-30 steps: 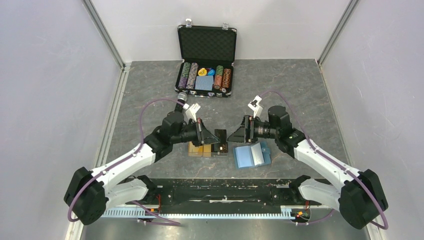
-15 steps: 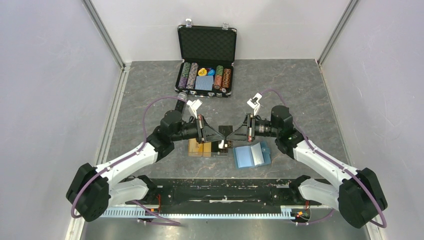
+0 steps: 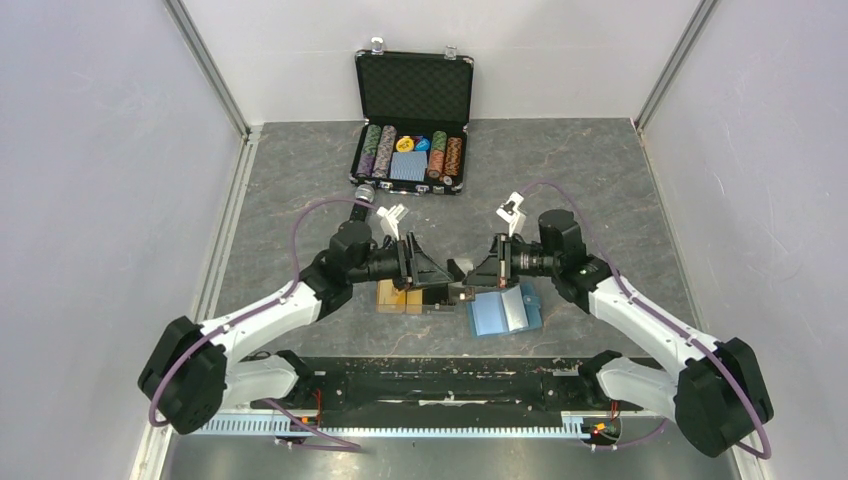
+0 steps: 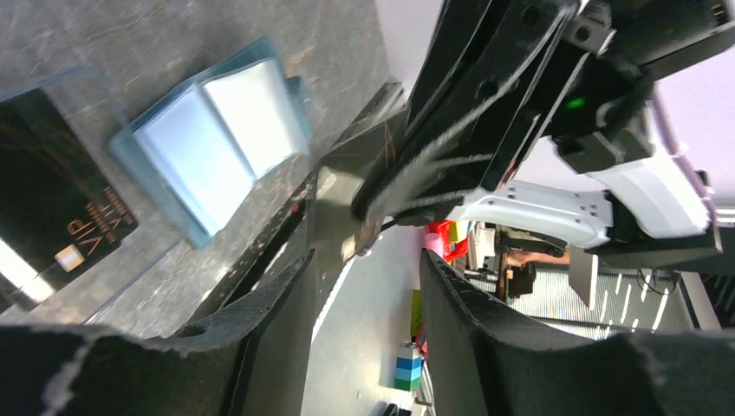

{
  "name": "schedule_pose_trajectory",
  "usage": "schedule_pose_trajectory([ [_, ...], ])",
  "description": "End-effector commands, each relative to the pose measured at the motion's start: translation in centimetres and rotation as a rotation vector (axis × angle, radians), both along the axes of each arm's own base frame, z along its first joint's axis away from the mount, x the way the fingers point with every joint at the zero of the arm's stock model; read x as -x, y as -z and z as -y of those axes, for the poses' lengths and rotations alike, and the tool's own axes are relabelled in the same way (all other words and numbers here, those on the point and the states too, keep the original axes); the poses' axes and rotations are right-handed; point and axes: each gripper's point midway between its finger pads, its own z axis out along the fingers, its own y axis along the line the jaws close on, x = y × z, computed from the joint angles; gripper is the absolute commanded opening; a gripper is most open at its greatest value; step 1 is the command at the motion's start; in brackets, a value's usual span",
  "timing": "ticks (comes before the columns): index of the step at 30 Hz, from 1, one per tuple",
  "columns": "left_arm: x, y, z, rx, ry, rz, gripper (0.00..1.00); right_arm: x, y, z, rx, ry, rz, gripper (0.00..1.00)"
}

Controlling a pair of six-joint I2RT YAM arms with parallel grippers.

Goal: Put the credit cards into the card holder
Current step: Insert the credit card into the card holder.

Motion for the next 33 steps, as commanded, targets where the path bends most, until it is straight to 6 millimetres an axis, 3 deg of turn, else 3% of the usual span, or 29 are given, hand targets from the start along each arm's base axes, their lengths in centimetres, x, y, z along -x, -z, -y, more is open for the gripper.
schedule_pose_trajectory([
  [1, -0.3, 2.3, 0.3, -0.095, 0.01, -0.024, 0.52, -1.4, 4.9, 4.1, 0.241, 0.114, -0.042, 0.0],
  [7, -0.1, 6.5, 2.2, -0.274, 0.047, -0.111, 0.45, -0.8, 9.3, 8.9, 0.457, 0.178, -0.12, 0.0],
  [14, 1.3, 8.2, 5.7, -0.542, 0.143, -0.008, 0.42, -0.2, 11.7, 11.9, 0.579, 0.227, -0.181, 0.0],
  [22, 1.8, 11.2, 7.3, -0.783, 0.209, 0.024, 0.36, 0.4, 13.5, 13.2, 0.619, 0.211, -0.237, 0.0],
  [33, 2.0, 15.3, 5.7, -0.981, 0.242, -0.008, 0.33, 0.4, 13.7, 12.1, 0.557, 0.151, -0.282, 0.0],
])
